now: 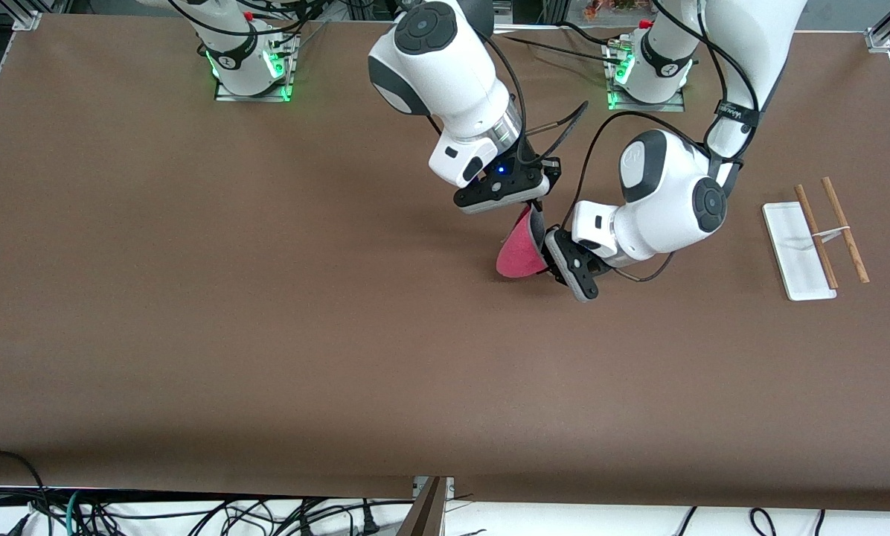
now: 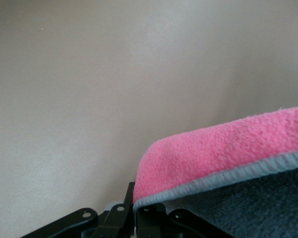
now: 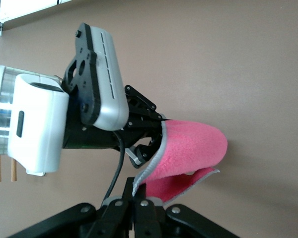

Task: Pass towel and hang on rack
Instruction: 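Carry the towel to the rack with the left gripper while the right gripper withdraws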

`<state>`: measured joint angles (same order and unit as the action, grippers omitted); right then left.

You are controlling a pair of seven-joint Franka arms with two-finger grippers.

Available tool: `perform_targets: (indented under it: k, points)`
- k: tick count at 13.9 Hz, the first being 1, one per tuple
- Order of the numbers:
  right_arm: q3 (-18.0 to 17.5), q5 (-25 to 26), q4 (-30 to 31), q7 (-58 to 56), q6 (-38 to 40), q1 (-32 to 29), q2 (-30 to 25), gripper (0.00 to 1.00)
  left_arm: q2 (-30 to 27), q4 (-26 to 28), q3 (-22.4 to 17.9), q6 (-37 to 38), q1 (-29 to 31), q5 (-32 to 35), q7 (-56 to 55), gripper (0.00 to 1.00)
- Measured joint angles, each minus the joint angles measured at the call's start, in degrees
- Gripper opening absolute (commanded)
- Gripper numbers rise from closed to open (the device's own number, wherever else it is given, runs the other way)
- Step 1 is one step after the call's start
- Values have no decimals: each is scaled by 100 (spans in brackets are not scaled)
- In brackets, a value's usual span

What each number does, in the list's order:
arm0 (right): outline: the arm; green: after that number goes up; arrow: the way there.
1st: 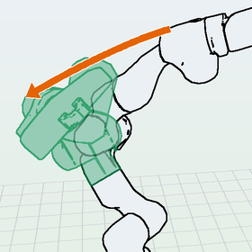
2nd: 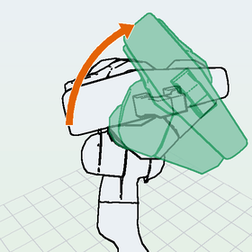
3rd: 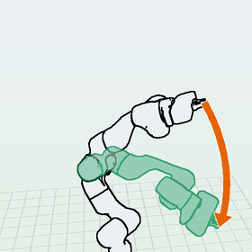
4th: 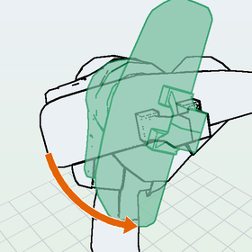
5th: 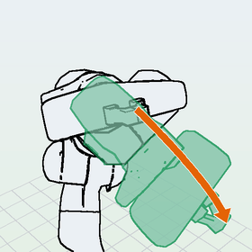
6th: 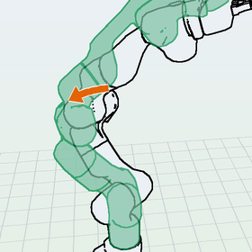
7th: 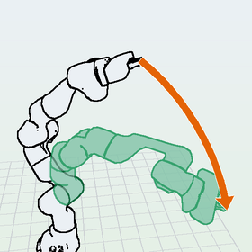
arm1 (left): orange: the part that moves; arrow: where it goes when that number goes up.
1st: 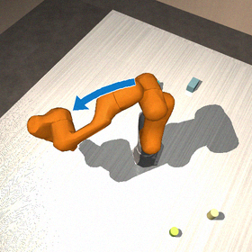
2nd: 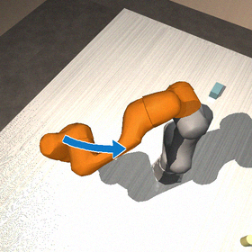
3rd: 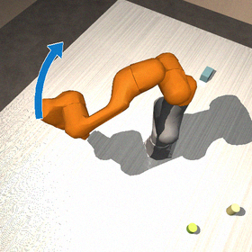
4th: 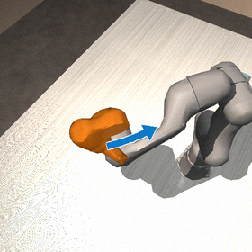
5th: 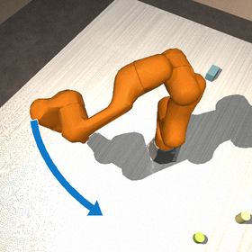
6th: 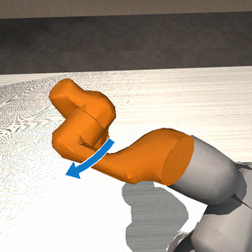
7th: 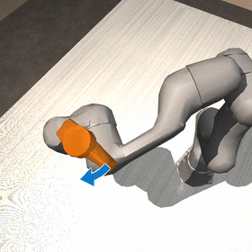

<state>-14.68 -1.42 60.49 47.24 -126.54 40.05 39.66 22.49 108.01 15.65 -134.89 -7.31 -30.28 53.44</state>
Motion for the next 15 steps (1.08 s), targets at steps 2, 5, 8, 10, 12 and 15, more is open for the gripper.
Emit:
perform_targets:
  k: [2,5,8,10,12,15]
  points:
    - [0,0,3,0,0,0,15,91,-29,-12,-7,84,117,0,-2,0]
    - [15,8,3,-13,0,-15,35,100,-95,-48,-71,348,362,0,-2,0]
    - [156,328,14,-265,104,-81,38,100,-240,-59,-444,853,440,0,-4,0]
    - [355,723,27,-376,482,-139,46,100,-386,-79,-971,1487,460,0,-4,0]
    - [574,887,28,-676,711,-303,46,100,-573,-221,-1379,2345,694,45,10,0]
    - [663,907,8,-1521,1289,-894,2,100,-836,-632,-1479,3401,1417,655,10,0]
